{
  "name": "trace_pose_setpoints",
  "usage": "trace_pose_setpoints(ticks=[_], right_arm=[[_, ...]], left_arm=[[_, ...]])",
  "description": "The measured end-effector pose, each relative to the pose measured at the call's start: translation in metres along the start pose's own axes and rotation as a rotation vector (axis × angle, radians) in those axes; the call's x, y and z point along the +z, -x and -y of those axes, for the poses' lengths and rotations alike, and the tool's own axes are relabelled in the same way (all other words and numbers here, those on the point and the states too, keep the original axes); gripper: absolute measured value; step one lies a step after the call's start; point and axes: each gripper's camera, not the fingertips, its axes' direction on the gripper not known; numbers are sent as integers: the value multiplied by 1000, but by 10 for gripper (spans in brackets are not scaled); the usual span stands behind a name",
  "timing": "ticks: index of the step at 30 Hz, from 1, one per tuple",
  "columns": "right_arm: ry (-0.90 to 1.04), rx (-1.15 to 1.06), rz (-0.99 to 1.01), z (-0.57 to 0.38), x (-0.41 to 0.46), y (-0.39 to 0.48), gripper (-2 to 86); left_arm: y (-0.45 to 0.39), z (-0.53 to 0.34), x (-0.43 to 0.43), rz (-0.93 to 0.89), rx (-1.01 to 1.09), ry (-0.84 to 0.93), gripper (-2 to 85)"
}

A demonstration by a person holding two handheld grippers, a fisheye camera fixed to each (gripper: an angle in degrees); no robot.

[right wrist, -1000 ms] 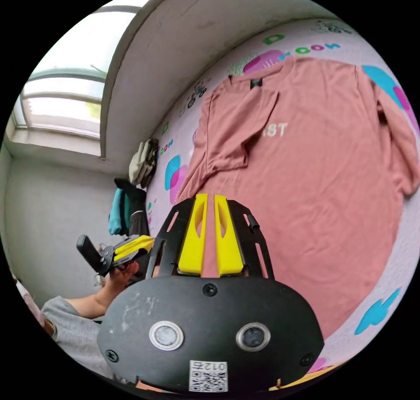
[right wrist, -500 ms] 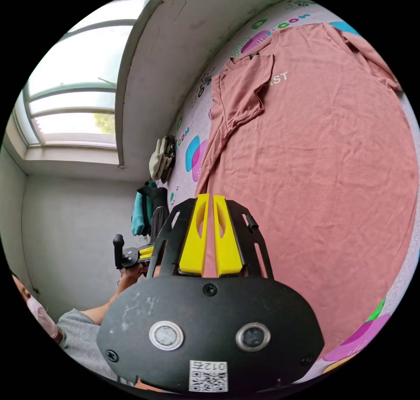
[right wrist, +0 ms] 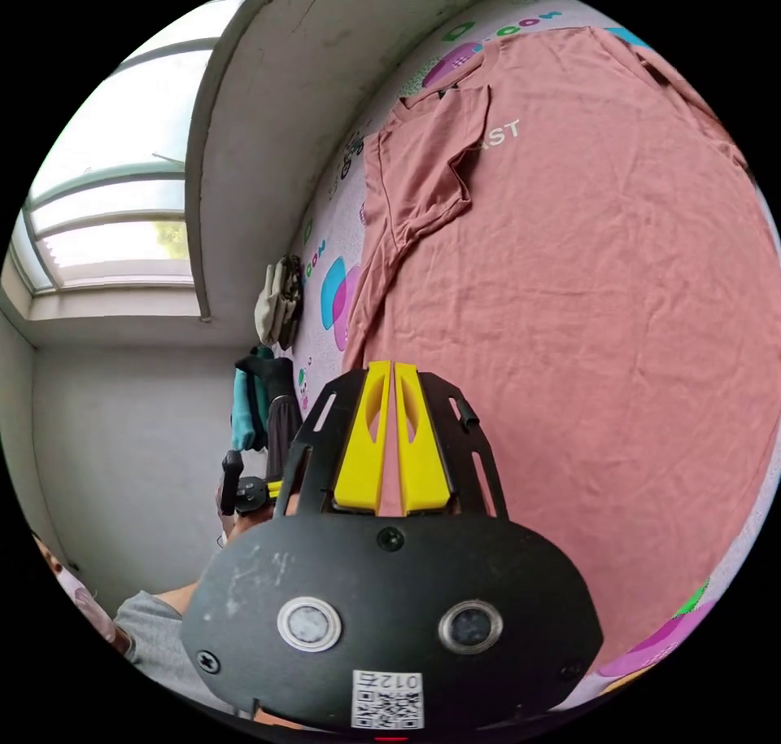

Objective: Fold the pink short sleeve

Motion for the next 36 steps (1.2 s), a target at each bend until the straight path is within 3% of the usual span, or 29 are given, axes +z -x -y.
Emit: trace_pose_setpoints(ticks=[22, 30, 36], right_arm=[[-133, 267, 187, 62, 36, -37, 60], [-165, 248, 169, 58, 36, -25, 11], [-139, 93, 35, 64, 26, 13, 0]], left_arm=[[21, -82, -59, -233, 271, -236, 2], [15, -91, -63, -242, 337, -250, 3], [0, -85, -55, -288, 336, -239, 4]])
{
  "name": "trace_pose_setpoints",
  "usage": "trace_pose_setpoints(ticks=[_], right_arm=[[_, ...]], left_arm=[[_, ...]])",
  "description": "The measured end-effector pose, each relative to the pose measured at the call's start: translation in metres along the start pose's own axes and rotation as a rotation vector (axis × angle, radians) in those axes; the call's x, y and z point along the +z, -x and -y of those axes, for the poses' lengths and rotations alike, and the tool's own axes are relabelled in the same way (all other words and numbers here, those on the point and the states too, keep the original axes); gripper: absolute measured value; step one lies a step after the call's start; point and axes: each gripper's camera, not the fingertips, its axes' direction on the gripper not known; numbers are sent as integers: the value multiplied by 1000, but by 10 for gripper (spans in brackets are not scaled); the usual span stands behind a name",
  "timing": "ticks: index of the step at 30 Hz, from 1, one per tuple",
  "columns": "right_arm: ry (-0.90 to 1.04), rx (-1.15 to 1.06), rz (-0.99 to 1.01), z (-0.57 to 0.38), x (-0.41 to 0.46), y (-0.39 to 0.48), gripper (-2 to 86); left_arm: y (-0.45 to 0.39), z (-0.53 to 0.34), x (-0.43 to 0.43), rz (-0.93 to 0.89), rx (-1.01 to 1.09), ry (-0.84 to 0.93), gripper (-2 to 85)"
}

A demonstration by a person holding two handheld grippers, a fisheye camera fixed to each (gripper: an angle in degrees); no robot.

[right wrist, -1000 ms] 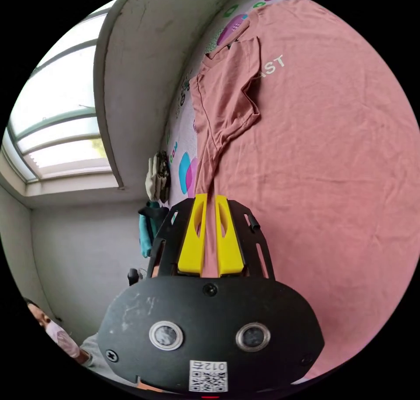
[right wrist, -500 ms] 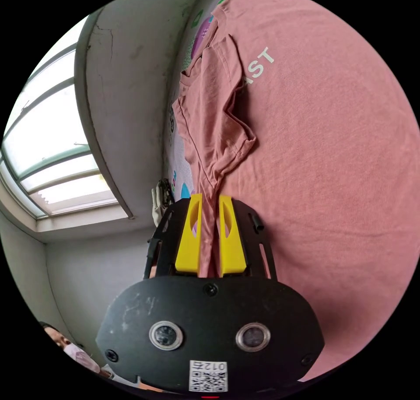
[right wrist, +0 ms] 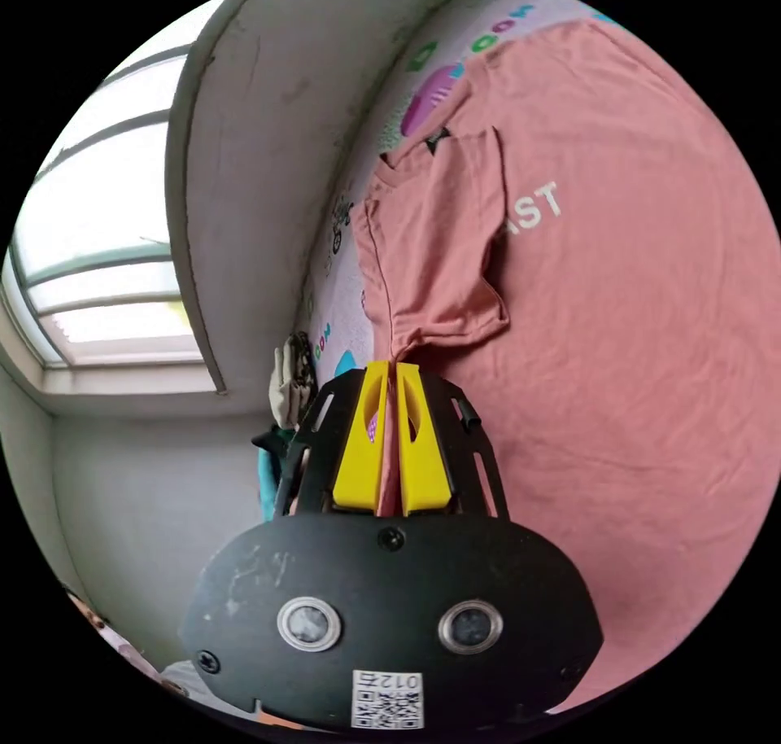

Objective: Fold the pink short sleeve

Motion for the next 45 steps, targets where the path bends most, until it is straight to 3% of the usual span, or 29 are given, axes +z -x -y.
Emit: trace_pose_setpoints(ticks=[14, 19, 23, 33, 39, 45], right_arm=[[54, -125, -187, -18, 39, 24, 0], [16, -157, -276, -46, 34, 32, 0], [36, -230, -211, -88, 21, 43, -3], [422, -540, -252, -303, 85, 77, -7], [510, -669, -457, -367, 138, 88, -7], [495, -688, -450, -375, 149, 95, -7]], left_arm=[[-12, 33, 83, -60, -90, 140, 10], [-12, 25, 80, -179, -43, 81, 11], [-3, 28, 76, 62, -74, 70, 8], [-41, 75, 135, 269, 121, 269, 7], [-40, 81, 153, 273, 50, 334, 7], [-41, 84, 160, 246, 32, 329, 5]])
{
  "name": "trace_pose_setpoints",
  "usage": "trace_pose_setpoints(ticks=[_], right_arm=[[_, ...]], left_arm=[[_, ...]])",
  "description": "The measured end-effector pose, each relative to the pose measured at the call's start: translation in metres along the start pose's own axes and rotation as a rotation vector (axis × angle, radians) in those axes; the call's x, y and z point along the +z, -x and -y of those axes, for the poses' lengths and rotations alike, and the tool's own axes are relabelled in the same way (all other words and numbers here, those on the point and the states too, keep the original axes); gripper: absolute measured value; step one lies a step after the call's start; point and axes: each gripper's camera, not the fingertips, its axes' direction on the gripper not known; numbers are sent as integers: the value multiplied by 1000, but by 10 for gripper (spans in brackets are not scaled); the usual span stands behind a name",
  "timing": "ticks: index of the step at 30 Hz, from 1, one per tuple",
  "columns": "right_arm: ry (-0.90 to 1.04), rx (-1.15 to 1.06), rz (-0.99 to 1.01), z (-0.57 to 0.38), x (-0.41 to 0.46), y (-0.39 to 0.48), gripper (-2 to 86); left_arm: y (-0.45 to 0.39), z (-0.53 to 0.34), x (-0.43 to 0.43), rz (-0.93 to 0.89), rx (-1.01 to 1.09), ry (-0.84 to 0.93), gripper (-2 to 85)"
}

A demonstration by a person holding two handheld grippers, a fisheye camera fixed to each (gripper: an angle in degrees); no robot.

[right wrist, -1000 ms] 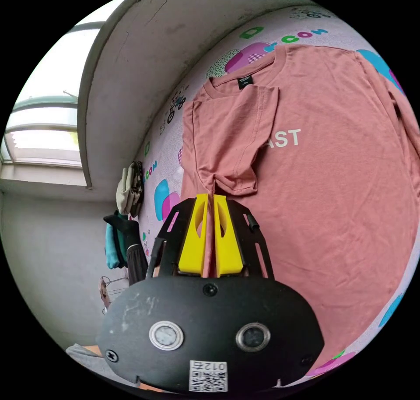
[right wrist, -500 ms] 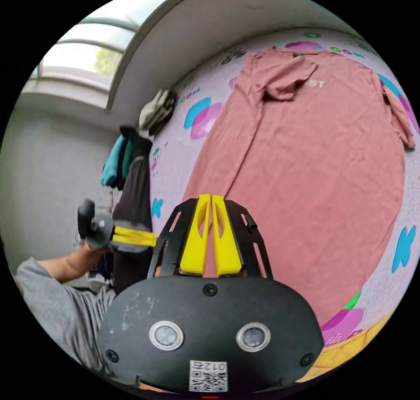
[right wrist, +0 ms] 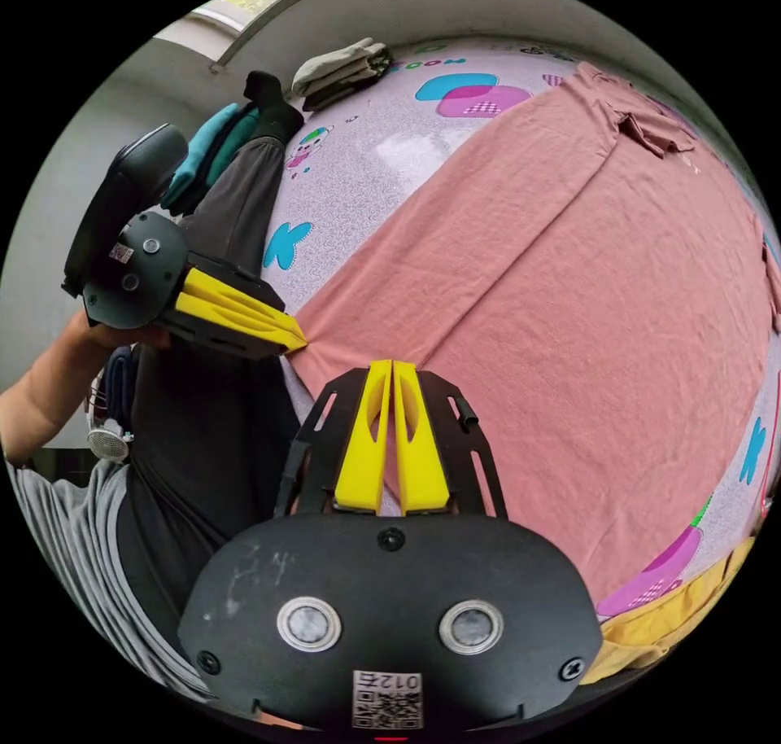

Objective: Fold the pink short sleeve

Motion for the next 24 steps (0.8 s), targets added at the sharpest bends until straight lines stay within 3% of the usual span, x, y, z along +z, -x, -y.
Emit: trace_pose_setpoints(ticks=[3, 9, 13, 24], right_arm=[[-5, 48, 34, -4, -8, -8, -8], [73, 99, -91, -54, -35, -25, -8], [190, 81, -201, -78, -24, -25, -8], [266, -3, -284, -57, -23, -4, -8]], left_arm=[[0, 2, -1, -12, -4, 11, 6], [0, 2, -7, 17, -34, -52, 7], [-5, 12, 8, 22, -18, 25, 7], [-9, 14, 20, -35, -20, 103, 8]])
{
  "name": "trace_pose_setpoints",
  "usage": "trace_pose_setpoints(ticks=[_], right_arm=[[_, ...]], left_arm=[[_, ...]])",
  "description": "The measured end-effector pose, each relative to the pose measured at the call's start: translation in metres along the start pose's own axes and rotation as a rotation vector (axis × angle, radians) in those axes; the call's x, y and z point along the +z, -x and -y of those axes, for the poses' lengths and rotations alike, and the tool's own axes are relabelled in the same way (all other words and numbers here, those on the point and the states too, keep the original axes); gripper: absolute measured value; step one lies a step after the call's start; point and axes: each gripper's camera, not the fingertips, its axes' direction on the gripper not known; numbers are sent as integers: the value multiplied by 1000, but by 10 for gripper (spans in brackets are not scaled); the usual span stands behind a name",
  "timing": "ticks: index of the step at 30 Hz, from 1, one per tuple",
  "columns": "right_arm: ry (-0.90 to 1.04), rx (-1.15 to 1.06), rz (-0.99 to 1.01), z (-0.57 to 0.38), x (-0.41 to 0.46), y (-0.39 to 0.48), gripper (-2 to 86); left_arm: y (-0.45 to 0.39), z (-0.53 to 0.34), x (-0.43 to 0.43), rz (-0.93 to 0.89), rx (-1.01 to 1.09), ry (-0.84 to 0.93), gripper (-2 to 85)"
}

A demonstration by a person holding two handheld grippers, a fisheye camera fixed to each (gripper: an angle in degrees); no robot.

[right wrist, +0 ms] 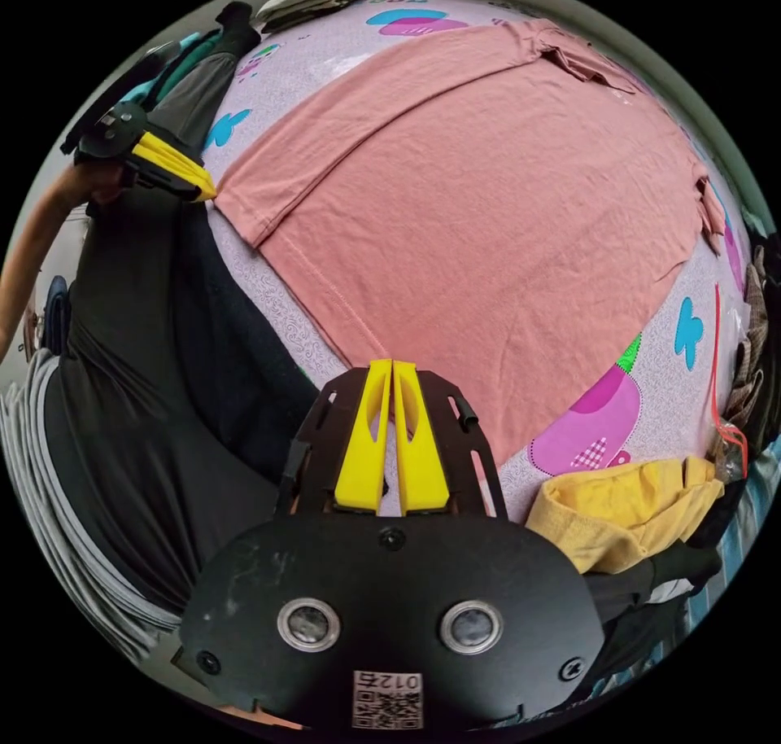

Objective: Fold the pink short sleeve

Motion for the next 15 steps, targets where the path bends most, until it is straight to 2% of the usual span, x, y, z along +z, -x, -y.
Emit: trace_pose_setpoints(ticks=[2, 5, 9, 15], right_arm=[[8, -4, 7, 3, -3, -2, -8], [22, -14, 33, 7, -12, -9, -8], [-90, 45, 130, 31, -45, -48, -8], [-306, 203, 236, 107, -106, -151, -6]], left_arm=[[3, -2, -6, 5, -7, -33, 8], [6, 1, -33, -22, -4, -195, 8], [12, 35, -66, 33, -34, -389, 8], [23, 92, -73, -7, -75, -486, 10]])
